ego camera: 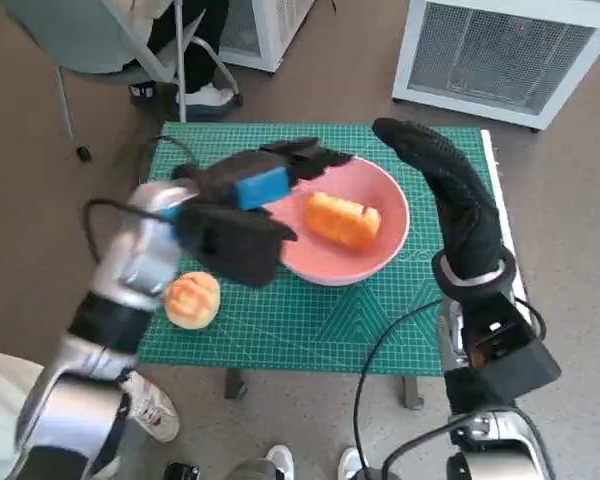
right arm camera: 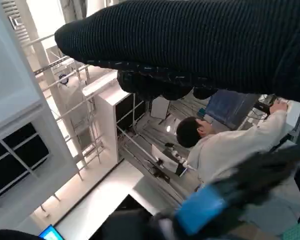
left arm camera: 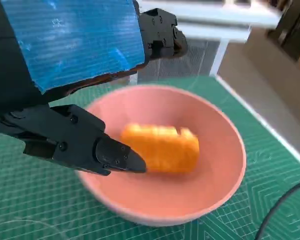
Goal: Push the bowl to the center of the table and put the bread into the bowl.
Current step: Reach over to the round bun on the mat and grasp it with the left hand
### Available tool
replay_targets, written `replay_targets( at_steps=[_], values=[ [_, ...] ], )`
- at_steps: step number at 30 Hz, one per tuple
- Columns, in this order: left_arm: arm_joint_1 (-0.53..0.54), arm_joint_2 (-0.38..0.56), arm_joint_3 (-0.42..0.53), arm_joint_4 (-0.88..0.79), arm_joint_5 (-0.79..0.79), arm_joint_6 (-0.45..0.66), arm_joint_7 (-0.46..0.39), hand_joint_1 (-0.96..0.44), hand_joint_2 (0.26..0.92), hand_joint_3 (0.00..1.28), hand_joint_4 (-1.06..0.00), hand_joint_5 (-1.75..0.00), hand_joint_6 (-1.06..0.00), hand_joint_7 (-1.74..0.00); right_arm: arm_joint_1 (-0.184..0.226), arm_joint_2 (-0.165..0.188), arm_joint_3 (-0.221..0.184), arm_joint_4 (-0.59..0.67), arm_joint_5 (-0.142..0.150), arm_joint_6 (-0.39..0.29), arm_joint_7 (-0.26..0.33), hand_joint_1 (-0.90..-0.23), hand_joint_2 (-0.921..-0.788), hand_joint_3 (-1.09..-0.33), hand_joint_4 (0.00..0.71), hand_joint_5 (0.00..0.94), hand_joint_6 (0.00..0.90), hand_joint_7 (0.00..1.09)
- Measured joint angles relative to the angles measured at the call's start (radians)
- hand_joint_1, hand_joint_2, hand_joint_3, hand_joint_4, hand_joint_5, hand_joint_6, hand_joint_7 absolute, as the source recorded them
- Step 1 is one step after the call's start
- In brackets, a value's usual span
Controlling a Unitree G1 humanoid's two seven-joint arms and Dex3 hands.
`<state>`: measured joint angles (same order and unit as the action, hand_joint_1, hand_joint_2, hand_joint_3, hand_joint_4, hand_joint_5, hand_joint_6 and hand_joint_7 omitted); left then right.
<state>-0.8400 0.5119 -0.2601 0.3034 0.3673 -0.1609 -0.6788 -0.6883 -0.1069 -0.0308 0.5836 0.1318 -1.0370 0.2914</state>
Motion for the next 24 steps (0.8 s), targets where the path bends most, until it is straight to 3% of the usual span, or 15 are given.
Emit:
replay_targets(
  at_steps=[10, 17, 24],
  values=[
    [0.292, 0.192, 0.217, -0.341, -0.114, -0.017, -0.029, -0.16, 0.856, 0.0, -0.11, -0.01, -0.23, -0.08, 0.006, 0.003, 0.0, -0.009, 0.002, 0.01, 0.0, -0.631, -0.921, -0.885, 0.102, 0.446, -0.001, 0.77],
    [0.467, 0.297, 0.299, -0.38, -0.108, -0.029, -0.024, -0.14, 0.852, 0.0, -0.14, -0.02, -0.25, -0.06, 0.009, 0.011, 0.004, -0.009, 0.002, 0.014, 0.0, -0.635, -0.921, -0.886, 0.096, 0.458, -0.001, 0.77],
    [0.57, 0.318, 0.316, -0.386, -0.101, -0.045, -0.003, -0.13, 0.853, 0.0, -0.17, -0.02, -0.26, -0.05, 0.009, 0.017, 0.006, -0.009, 0.002, 0.016, 0.0, -0.634, -0.921, -0.888, 0.091, 0.468, -0.001, 0.76]
  ],
)
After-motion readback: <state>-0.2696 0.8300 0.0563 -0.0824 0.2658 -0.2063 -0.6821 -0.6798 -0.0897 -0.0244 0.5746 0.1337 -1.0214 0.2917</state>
